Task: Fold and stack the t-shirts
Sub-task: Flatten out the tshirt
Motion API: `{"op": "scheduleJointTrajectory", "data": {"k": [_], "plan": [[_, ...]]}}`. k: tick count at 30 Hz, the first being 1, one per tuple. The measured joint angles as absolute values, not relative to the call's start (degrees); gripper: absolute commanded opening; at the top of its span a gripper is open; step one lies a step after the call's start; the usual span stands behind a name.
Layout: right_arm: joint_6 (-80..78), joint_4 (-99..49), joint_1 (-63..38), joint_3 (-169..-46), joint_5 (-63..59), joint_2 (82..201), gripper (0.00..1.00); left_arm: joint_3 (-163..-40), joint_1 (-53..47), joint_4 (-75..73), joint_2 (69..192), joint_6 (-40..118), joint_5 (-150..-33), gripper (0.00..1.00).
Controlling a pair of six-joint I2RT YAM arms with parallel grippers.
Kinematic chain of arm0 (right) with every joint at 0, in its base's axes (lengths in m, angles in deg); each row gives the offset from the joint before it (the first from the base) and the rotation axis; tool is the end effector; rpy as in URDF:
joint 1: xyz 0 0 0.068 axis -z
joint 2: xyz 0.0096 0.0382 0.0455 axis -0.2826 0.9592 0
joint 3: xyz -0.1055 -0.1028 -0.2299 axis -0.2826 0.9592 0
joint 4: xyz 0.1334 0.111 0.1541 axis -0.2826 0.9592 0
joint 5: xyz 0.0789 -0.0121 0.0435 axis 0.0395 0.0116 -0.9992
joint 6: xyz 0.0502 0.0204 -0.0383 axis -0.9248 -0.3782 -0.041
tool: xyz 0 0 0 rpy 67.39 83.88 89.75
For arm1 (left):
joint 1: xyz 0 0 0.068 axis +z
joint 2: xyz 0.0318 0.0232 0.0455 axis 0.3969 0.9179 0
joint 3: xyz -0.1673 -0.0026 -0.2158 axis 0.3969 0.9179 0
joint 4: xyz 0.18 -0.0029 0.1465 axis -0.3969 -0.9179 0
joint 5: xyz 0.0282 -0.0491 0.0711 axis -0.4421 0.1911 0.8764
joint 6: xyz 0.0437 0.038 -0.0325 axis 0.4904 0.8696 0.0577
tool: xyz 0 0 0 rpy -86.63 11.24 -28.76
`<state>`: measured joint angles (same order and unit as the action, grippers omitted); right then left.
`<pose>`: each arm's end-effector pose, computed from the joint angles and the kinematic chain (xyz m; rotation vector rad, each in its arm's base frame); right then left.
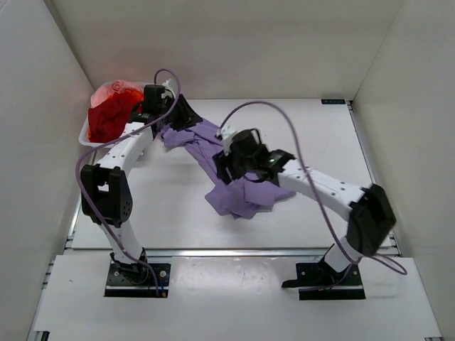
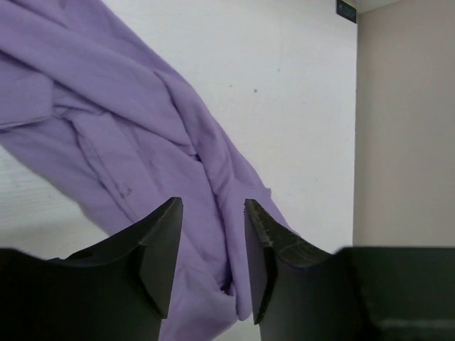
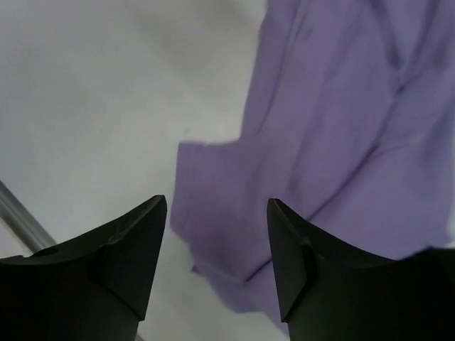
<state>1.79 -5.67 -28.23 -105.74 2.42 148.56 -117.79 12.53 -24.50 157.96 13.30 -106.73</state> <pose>0.2373 0.2389 0.3102 -0.8049 2.0793 0.5414 0.3899 -0.0961 0.3037 -0.2746 2.2723 -0.9048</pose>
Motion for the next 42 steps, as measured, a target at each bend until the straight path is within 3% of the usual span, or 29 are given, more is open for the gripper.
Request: {"op": "scheduleJointTrajectory", "data": {"k": [4,7,15,23,27,42], "plan": [[-1.6,-0.5,-33.4,-108.9,4.2,160.1,0.61,-115.7,13.9,-25.4,156.7,14.3,-105.4,0.68],[-3.1,5.1,-33.8,-116.8,4.9,167.9,0.62,-113.9,15.6,-25.6,155.5,14.4,-104.8,0.71],[-7.7,15.4,-33.6,-134.9,4.6,177.8,0.55,-108.1,19.5,-25.4,149.1,14.1,-103.8,0.75],[-13.9,23.1,-34.0,-139.0,3.6,185.0,0.56,-105.6,20.7,-25.0,146.3,14.0,-103.7,0.76],[-16.7,26.7,-34.2,-140.2,3.9,187.5,0.62,-103.3,21.1,-24.7,145.5,13.6,-104.3,0.77],[-22.5,37.2,-36.0,-157.9,6.2,199.5,0.55,-100.6,22.6,-23.8,141.7,12.6,-106.3,0.76]]}}
